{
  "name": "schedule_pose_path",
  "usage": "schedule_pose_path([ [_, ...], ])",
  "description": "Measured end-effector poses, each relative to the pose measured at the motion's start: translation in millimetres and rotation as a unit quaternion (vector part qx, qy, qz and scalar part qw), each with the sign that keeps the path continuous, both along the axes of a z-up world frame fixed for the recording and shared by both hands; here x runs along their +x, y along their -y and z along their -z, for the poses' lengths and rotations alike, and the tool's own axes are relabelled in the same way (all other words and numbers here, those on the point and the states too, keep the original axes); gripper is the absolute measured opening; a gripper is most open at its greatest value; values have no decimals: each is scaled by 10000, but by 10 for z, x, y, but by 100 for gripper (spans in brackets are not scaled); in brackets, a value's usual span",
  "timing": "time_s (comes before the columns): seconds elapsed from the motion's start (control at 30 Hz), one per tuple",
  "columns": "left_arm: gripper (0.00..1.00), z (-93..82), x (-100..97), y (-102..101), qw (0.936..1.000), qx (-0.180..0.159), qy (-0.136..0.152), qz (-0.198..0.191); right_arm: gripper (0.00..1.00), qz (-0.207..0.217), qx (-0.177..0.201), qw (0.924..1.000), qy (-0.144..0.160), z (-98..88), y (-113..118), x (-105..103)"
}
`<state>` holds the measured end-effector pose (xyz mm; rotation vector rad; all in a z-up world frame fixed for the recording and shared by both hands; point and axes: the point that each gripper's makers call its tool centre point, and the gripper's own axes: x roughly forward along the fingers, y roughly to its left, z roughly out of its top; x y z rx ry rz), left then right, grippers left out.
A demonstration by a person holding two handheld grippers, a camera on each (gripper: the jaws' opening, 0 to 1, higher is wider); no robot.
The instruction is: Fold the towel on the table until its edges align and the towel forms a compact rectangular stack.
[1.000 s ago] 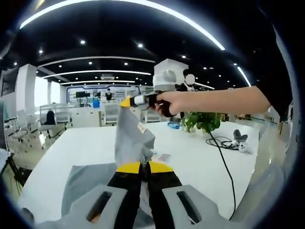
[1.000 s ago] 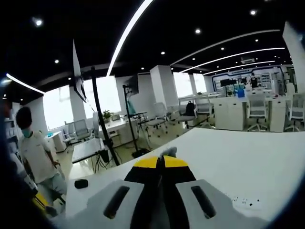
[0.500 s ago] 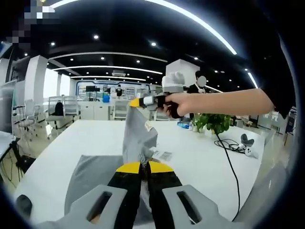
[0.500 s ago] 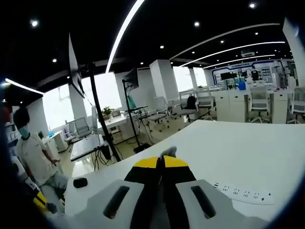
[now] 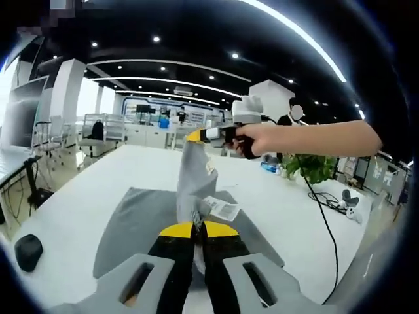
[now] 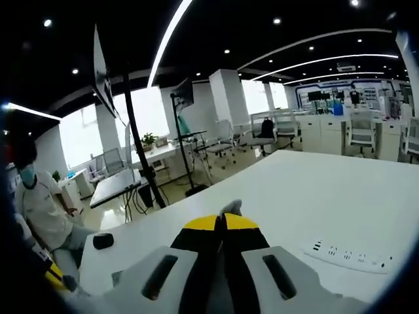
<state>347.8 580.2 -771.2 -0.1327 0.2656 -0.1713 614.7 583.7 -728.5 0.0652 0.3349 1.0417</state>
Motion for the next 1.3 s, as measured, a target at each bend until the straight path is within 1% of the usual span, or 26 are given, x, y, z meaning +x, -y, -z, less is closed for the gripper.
schedule_pose_path([
  [0.03, 4, 39, -9, -54, 10000, -14, -36, -53, 0, -19, -16, 10000, -29, 50, -53, -17],
  [0.1, 4, 98, -22, -135, 9998, -19, -72, -165, 0, -31, -25, 10000, -49, 69, -110, 22],
  [0.13, 4, 109, -25, -148, 9998, -25, -78, -183, 0, -53, -33, 10000, -47, 116, -168, 15],
  [0.27, 4, 200, -16, -264, 9993, -176, -90, -329, 0, 3, -4, 9999, -124, 198, -321, 84],
  [0.33, 4, 260, 1, -308, 9987, -325, -97, -382, 0, 57, -4, 9998, -204, 254, -375, 112],
  [0.37, 4, 282, 16, -289, 9974, -611, -55, -379, 0, 88, 14, 9997, -235, 275, -400, 129],
  [0.4, 4, 311, 14, -320, 9963, -722, -40, -464, 0, 135, 45, 9995, -281, 307, -432, 121],
  [0.43, 4, 369, 14, -375, 9966, -680, -80, -468, 0, 139, 50, 9995, -293, 320, -446, 125],
  [0.5, 4, 455, 1, -434, 9965, -631, -133, -535, 0, 175, 40, 9992, -368, 412, -530, 161],
  [0.57, 4, 506, -5, -496, 9955, -684, -152, -643, 0, 171, 16, 9990, -413, 476, -610, 167],
  [0.6, 4, 518, -7, -507, 9953, -683, -166, -670, 0, 168, -8, 9989, -449, 566, -674, 190],
  [0.67, 4, 555, 6, -555, 9941, -669, -207, -833, 0, 255, -25, 9986, -467, 631, -716, 231],
  [0.7, 4, 610, 21, -610, 9934, -664, -219, -906, 0, 259, -31, 9985, -478, 664, -746, 239],
  [0.8, 4, 684, 29, -714, 9908, -638, -257, -1166, 0, 205, -164, 9984, -494, 812, -862, 250],
  [0.83, 4, 759, 32, -810, 9886, -699, -242, -1311, 0, 180, -222, 9984, -493, 880, -917, 266],
  [0.9, 4, 829, 22, -877, 9866, -737, -259, -1434, 0, 164, -304, 9982, -484, 960, -990, 299],
  [0.93, 4, 842, 17, -888, 9860, -740, -268, -1468, 0, 166, -312, 9982, -487, 970, -1004, 304],
  [1.0, 4, 849, 0, -892, 9838, -744, -281, -1607, 0, 172, -346, 9982, -466, 1073, -1047, 314],
  [1.03, 4, 894, 5, -924, 9829, -750, -287, -1659, 0, 186, -372, 9981, -446, 1132, -1074, 320],
  [1.1, 4, 938, 14, -941, 9812, -779, -323, -1738, 0, 204, -395, 9980, -459, 1164, -1106, 326],
  [1.2, 4, 1088, 0, -1010, 9763, -936, -396, -1912, 0, 211, -462, 9974, -506, 1315, -1218, 340],
  [1.23, 4, 1089, -12, -1012, 9749, -979, -392, -1963, 0, 195, -487, 9973, -515, 1349, -1245, 337],
  [1.3, 4, 1145, -45, -1046, 9728, -1006, -418, -2046, 0, 159, -520, 9972, -516, 1374, -1268, 311],
])
